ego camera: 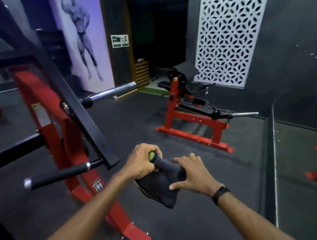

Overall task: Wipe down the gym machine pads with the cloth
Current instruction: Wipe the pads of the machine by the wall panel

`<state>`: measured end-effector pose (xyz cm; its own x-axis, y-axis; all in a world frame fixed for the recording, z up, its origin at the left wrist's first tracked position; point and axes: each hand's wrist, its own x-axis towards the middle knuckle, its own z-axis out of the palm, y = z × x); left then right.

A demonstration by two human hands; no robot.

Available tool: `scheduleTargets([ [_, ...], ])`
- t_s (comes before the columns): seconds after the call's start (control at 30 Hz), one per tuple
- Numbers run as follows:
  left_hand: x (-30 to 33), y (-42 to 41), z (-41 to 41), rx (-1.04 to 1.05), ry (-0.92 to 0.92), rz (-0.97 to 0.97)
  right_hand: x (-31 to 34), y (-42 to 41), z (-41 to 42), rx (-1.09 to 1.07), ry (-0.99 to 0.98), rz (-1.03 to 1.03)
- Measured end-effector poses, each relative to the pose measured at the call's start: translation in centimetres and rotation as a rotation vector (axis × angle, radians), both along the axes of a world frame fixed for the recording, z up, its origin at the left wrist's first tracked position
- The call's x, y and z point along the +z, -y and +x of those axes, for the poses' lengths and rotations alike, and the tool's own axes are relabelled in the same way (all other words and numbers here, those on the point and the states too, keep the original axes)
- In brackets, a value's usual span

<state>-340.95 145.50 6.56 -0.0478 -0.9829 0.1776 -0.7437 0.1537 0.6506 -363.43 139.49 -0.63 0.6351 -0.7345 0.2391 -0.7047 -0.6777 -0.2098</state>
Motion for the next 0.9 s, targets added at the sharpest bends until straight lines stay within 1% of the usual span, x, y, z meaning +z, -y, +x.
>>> scheduleTargets([
  [0.03,0.6,0.8,-0.2,-0.001,0.030,-0.014,1.1,1.3,-0.6,-0.019,-0.113,-0.007],
  [0.07,1.2,2.1,-0.4,-0.001,0.056,-0.027,2.3,2.9,-1.2,-0.044,-0.185,0.008],
  [0.13,2.2,4.5,-0.4,-0.003,0.109,-0.047,4.3,5.5,-2.2,-0.099,-0.234,0.036],
  [0.23,3.1,8.6,0.1,-0.031,0.182,-0.029,7.5,8.8,-2.7,-0.158,-0.300,-0.055],
  [0.27,3.4,10.1,0.3,-0.063,0.189,-0.007,8.8,9.7,-2.6,-0.176,-0.332,-0.041],
  [0.3,3.7,11.5,0.5,-0.104,0.179,0.030,10.1,10.6,-2.5,-0.185,-0.348,0.042],
  [0.37,4.6,14.7,0.9,-0.211,0.150,0.110,12.3,12.9,-2.8,-0.152,-0.298,0.369],
  [0.4,5.0,16.0,1.1,-0.251,0.144,0.142,13.2,13.8,-3.1,-0.129,-0.252,0.499],
  [0.43,5.7,17.9,1.3,-0.280,0.141,0.152,14.3,15.4,-3.4,-0.132,-0.200,0.537],
  [0.5,6.7,20.7,1.1,-0.289,0.156,0.108,16.1,17.7,-4.0,-0.179,-0.109,0.440],
  [0.53,7.1,22.3,1.0,-0.282,0.176,0.077,16.7,19.1,-4.0,-0.206,-0.077,0.374],
  [0.57,7.4,23.5,0.8,-0.279,0.215,0.054,17.2,20.1,-4.0,-0.216,-0.056,0.350],
  [0.63,8.2,25.4,0.7,-0.313,0.274,0.055,17.8,21.5,-4.1,-0.188,0.006,0.457],
  [0.7,8.8,27.5,0.9,-0.393,0.187,0.110,18.1,23.1,-4.7,-0.171,0.100,0.577],
  [0.73,9.0,28.4,0.9,-0.423,0.146,0.130,18.2,24.1,-5.1,-0.180,0.128,0.566],
  [0.8,9.1,30.8,0.8,-0.429,0.136,0.121,18.3,26.4,-5.4,-0.209,0.140,0.493],
  [0.9,8.9,34.0,0.4,-0.375,0.166,0.114,18.2,29.7,-5.4,-0.213,0.069,0.442],
])
